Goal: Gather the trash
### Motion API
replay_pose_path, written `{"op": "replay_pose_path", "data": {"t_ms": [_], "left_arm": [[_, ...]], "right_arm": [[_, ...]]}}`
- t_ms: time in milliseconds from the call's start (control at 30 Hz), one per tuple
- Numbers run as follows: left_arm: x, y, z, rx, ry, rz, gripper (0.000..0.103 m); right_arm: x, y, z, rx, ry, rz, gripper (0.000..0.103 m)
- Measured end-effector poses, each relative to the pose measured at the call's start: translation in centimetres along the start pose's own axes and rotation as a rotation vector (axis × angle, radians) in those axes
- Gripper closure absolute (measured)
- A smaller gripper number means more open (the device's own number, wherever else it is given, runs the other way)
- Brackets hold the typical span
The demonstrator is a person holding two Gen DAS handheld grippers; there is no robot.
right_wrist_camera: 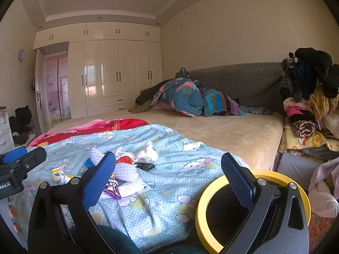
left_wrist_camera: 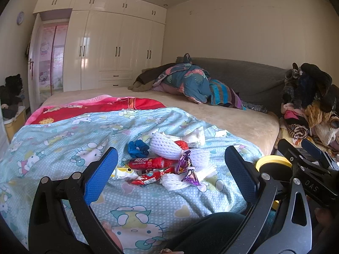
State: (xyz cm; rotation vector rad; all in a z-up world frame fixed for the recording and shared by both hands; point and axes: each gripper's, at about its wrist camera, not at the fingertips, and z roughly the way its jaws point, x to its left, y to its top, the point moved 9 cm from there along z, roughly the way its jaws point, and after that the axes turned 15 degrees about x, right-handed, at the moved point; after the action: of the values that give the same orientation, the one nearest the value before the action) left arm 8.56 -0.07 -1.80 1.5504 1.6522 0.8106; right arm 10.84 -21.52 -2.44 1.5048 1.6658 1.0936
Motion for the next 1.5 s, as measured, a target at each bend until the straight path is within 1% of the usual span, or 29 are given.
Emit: {"op": "replay_pose_path", "data": {"t_ms": [800, 1000, 1067, 1133, 1233, 1500], "left_arm": [[-0.1, -0.1, 0.0, -0.004, 0.001, 0.002, 0.010], [-0.4, 0.0, 0.0, 0.003, -0.009, -0.006, 0.010], [-0.5, 0.0, -0.2, 0.010, -0.014, -0.012, 0.010], [-0.2, -0.1, 0.1, 0.019, -0.025, -0.021, 0.010], [0.5, -0.1, 0.5, 0.028, -0.029, -0.035, 0.010], [3.5, 0.2, 0.9, 0.015, 0.020, -0.085, 0.010]], "right_arm": [[0.1, -0.2, 0.0, 0.004, 0.002, 0.005, 0.006], [0.2, -0.4, 0.2, 0.008, 0.011, 0.003, 0.006], [0.5, -0.6, 0.3, 0.012, 0.028, 0.001, 0.006], [1.1, -0.8, 0.9, 0.023, 0.071, -0.008, 0.006], [2.0, -0.5, 1.2, 0.031, 0.095, -0.035, 0.006], [5.6, -0.2, 3.1, 0.098, 0.180, -0.100, 0.006]]}}
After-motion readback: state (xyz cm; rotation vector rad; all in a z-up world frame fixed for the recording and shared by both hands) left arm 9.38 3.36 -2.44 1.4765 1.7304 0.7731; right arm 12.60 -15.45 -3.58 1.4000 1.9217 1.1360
